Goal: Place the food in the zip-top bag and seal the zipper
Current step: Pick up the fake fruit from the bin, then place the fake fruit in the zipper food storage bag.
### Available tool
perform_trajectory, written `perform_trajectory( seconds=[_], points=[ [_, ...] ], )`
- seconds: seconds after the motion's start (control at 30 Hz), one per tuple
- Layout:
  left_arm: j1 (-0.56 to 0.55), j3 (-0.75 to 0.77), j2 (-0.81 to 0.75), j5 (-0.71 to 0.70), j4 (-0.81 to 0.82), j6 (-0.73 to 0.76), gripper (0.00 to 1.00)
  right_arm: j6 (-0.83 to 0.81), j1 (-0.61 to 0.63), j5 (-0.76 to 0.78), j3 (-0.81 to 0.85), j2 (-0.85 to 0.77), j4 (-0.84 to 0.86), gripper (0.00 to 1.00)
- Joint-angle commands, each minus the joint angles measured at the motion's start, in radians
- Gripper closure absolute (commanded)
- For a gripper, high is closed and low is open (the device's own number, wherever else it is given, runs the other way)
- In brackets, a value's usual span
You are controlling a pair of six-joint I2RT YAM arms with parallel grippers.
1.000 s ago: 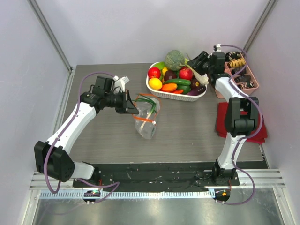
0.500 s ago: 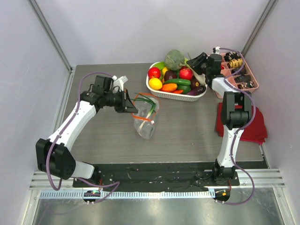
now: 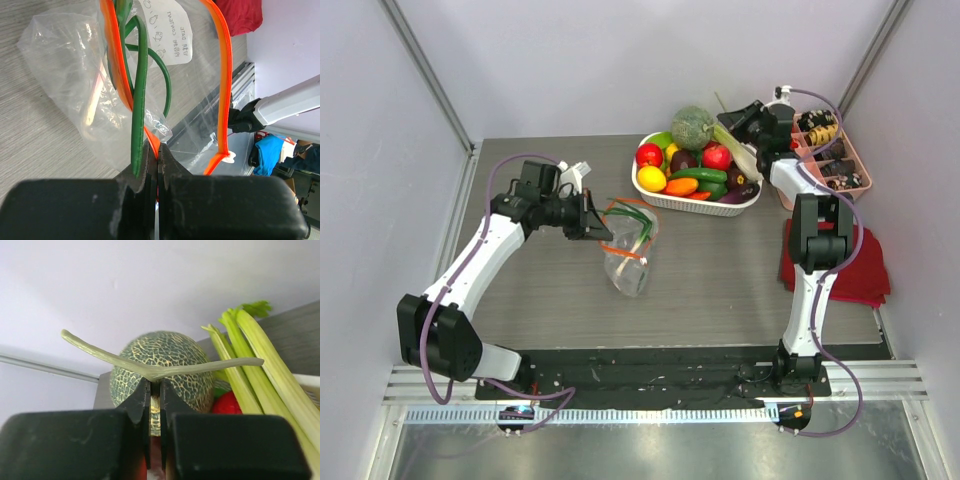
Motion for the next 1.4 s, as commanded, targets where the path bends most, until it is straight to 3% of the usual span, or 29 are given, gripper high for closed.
perform_trajectory(
  seconds=[0.0, 0.4, 0.57, 0.8, 1.03, 1.37],
  points=[
    [0.008, 0.027, -0.001, 0.022, 0.017, 0.006, 1.0, 0.007, 0.007, -0.031, 0.08, -0.008, 0.101, 0.99],
    [0.011, 0.031, 0.011, 0.005, 0.022, 0.004, 1.0, 0.071, 0.028, -0.133, 0.359, -0.01, 0.131, 0.99],
    [0.012, 0.03, 0.01, 0.005, 0.038, -0.014, 1.0, 0.117, 0.048, -0.226, 0.315, -0.154, 0.115, 0.99],
    [0.015, -0.012, -0.007, 0.034, 0.114, -0.074, 1.0, 0.176, 0.143, -0.37, -0.031, -0.441, 0.144, 0.99],
    [0.017, -0.033, -0.02, 0.054, 0.134, -0.083, 1.0, 0.143, 0.284, -0.404, -0.328, -0.659, 0.124, 0.99],
    [0.017, -0.055, -0.029, 0.1, 0.18, -0.115, 1.0, 0.14, 0.377, -0.4, -0.648, -0.696, 0.078, 0.99]
  ],
)
